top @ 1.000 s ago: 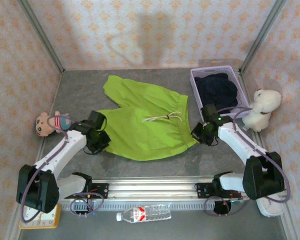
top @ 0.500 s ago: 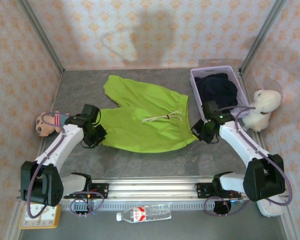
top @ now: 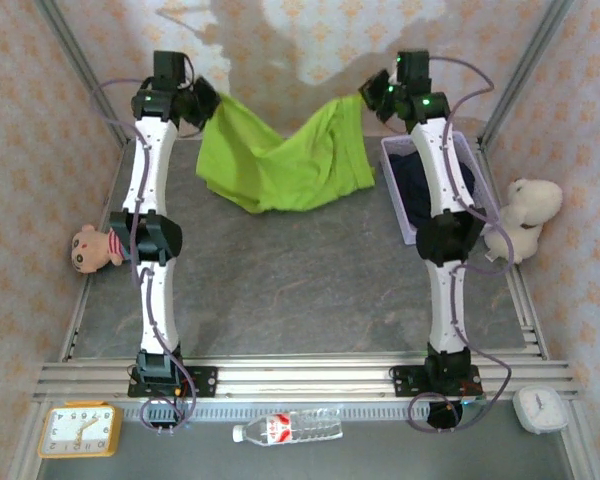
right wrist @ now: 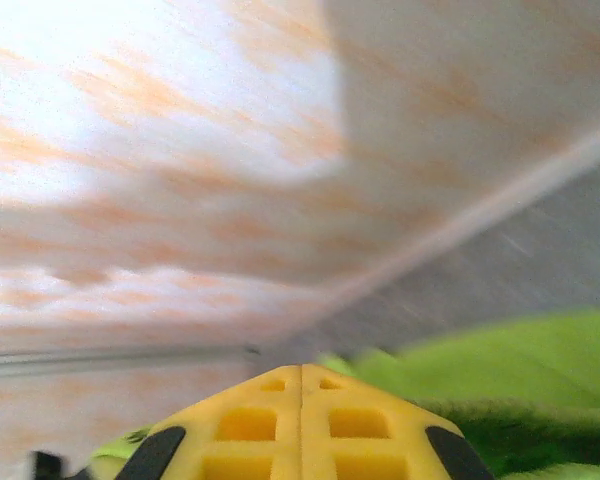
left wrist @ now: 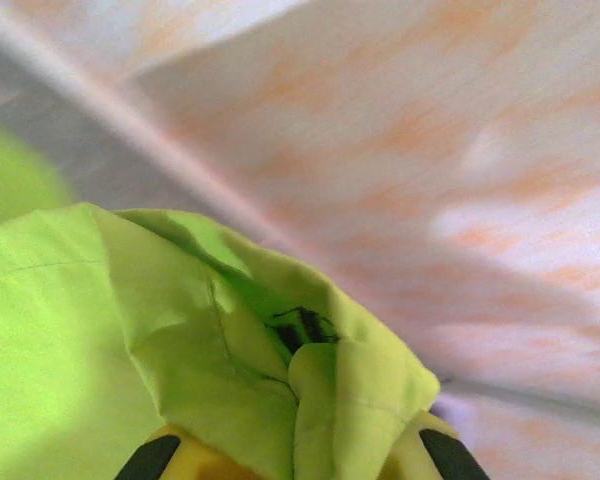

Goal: Fold and stack the mixed laundry pile

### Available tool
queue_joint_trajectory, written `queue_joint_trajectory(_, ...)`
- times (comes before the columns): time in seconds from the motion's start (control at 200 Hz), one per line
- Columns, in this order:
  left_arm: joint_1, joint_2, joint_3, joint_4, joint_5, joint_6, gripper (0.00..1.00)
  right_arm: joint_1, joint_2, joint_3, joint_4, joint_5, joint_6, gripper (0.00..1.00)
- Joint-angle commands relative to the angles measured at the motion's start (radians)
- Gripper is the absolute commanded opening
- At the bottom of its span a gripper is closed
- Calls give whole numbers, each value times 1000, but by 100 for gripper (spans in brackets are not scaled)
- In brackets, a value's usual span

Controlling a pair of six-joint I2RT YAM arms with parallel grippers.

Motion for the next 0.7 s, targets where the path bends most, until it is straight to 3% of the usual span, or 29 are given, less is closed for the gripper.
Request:
queue_joint_trajectory(0.0,74,-278,3,286,123,-156,0,-33,-188,165,239,-121,83,0)
queue_joint_trajectory(0.105,73,-511,-145,207,38,51,0,-13,-380,-70,219,-214,-74,0)
queue_joint_trajectory(0.18,68,-682,-376,235,26,150,0,4,-560,-376,215,-249,-193,0)
queue_joint_trajectory(0.325,54,-1020,-1003,334,-50,239,0,5,-938,-1160,352,-94,-179,0)
queue_joint_trajectory(0.435,27,-1174,-1389,275,-92,263,0,1,-1091,-1572,188,8,-157,0)
queue_joint_trajectory(0.565,-13,-1266,-1746,195,-141,248,0,0,-1193,-1868,136,36,-89,0)
queue_joint_trajectory(0.691,-13,-1312,-1919,212,-149,204,0,0,-1210,-1881,108,69,-106,0)
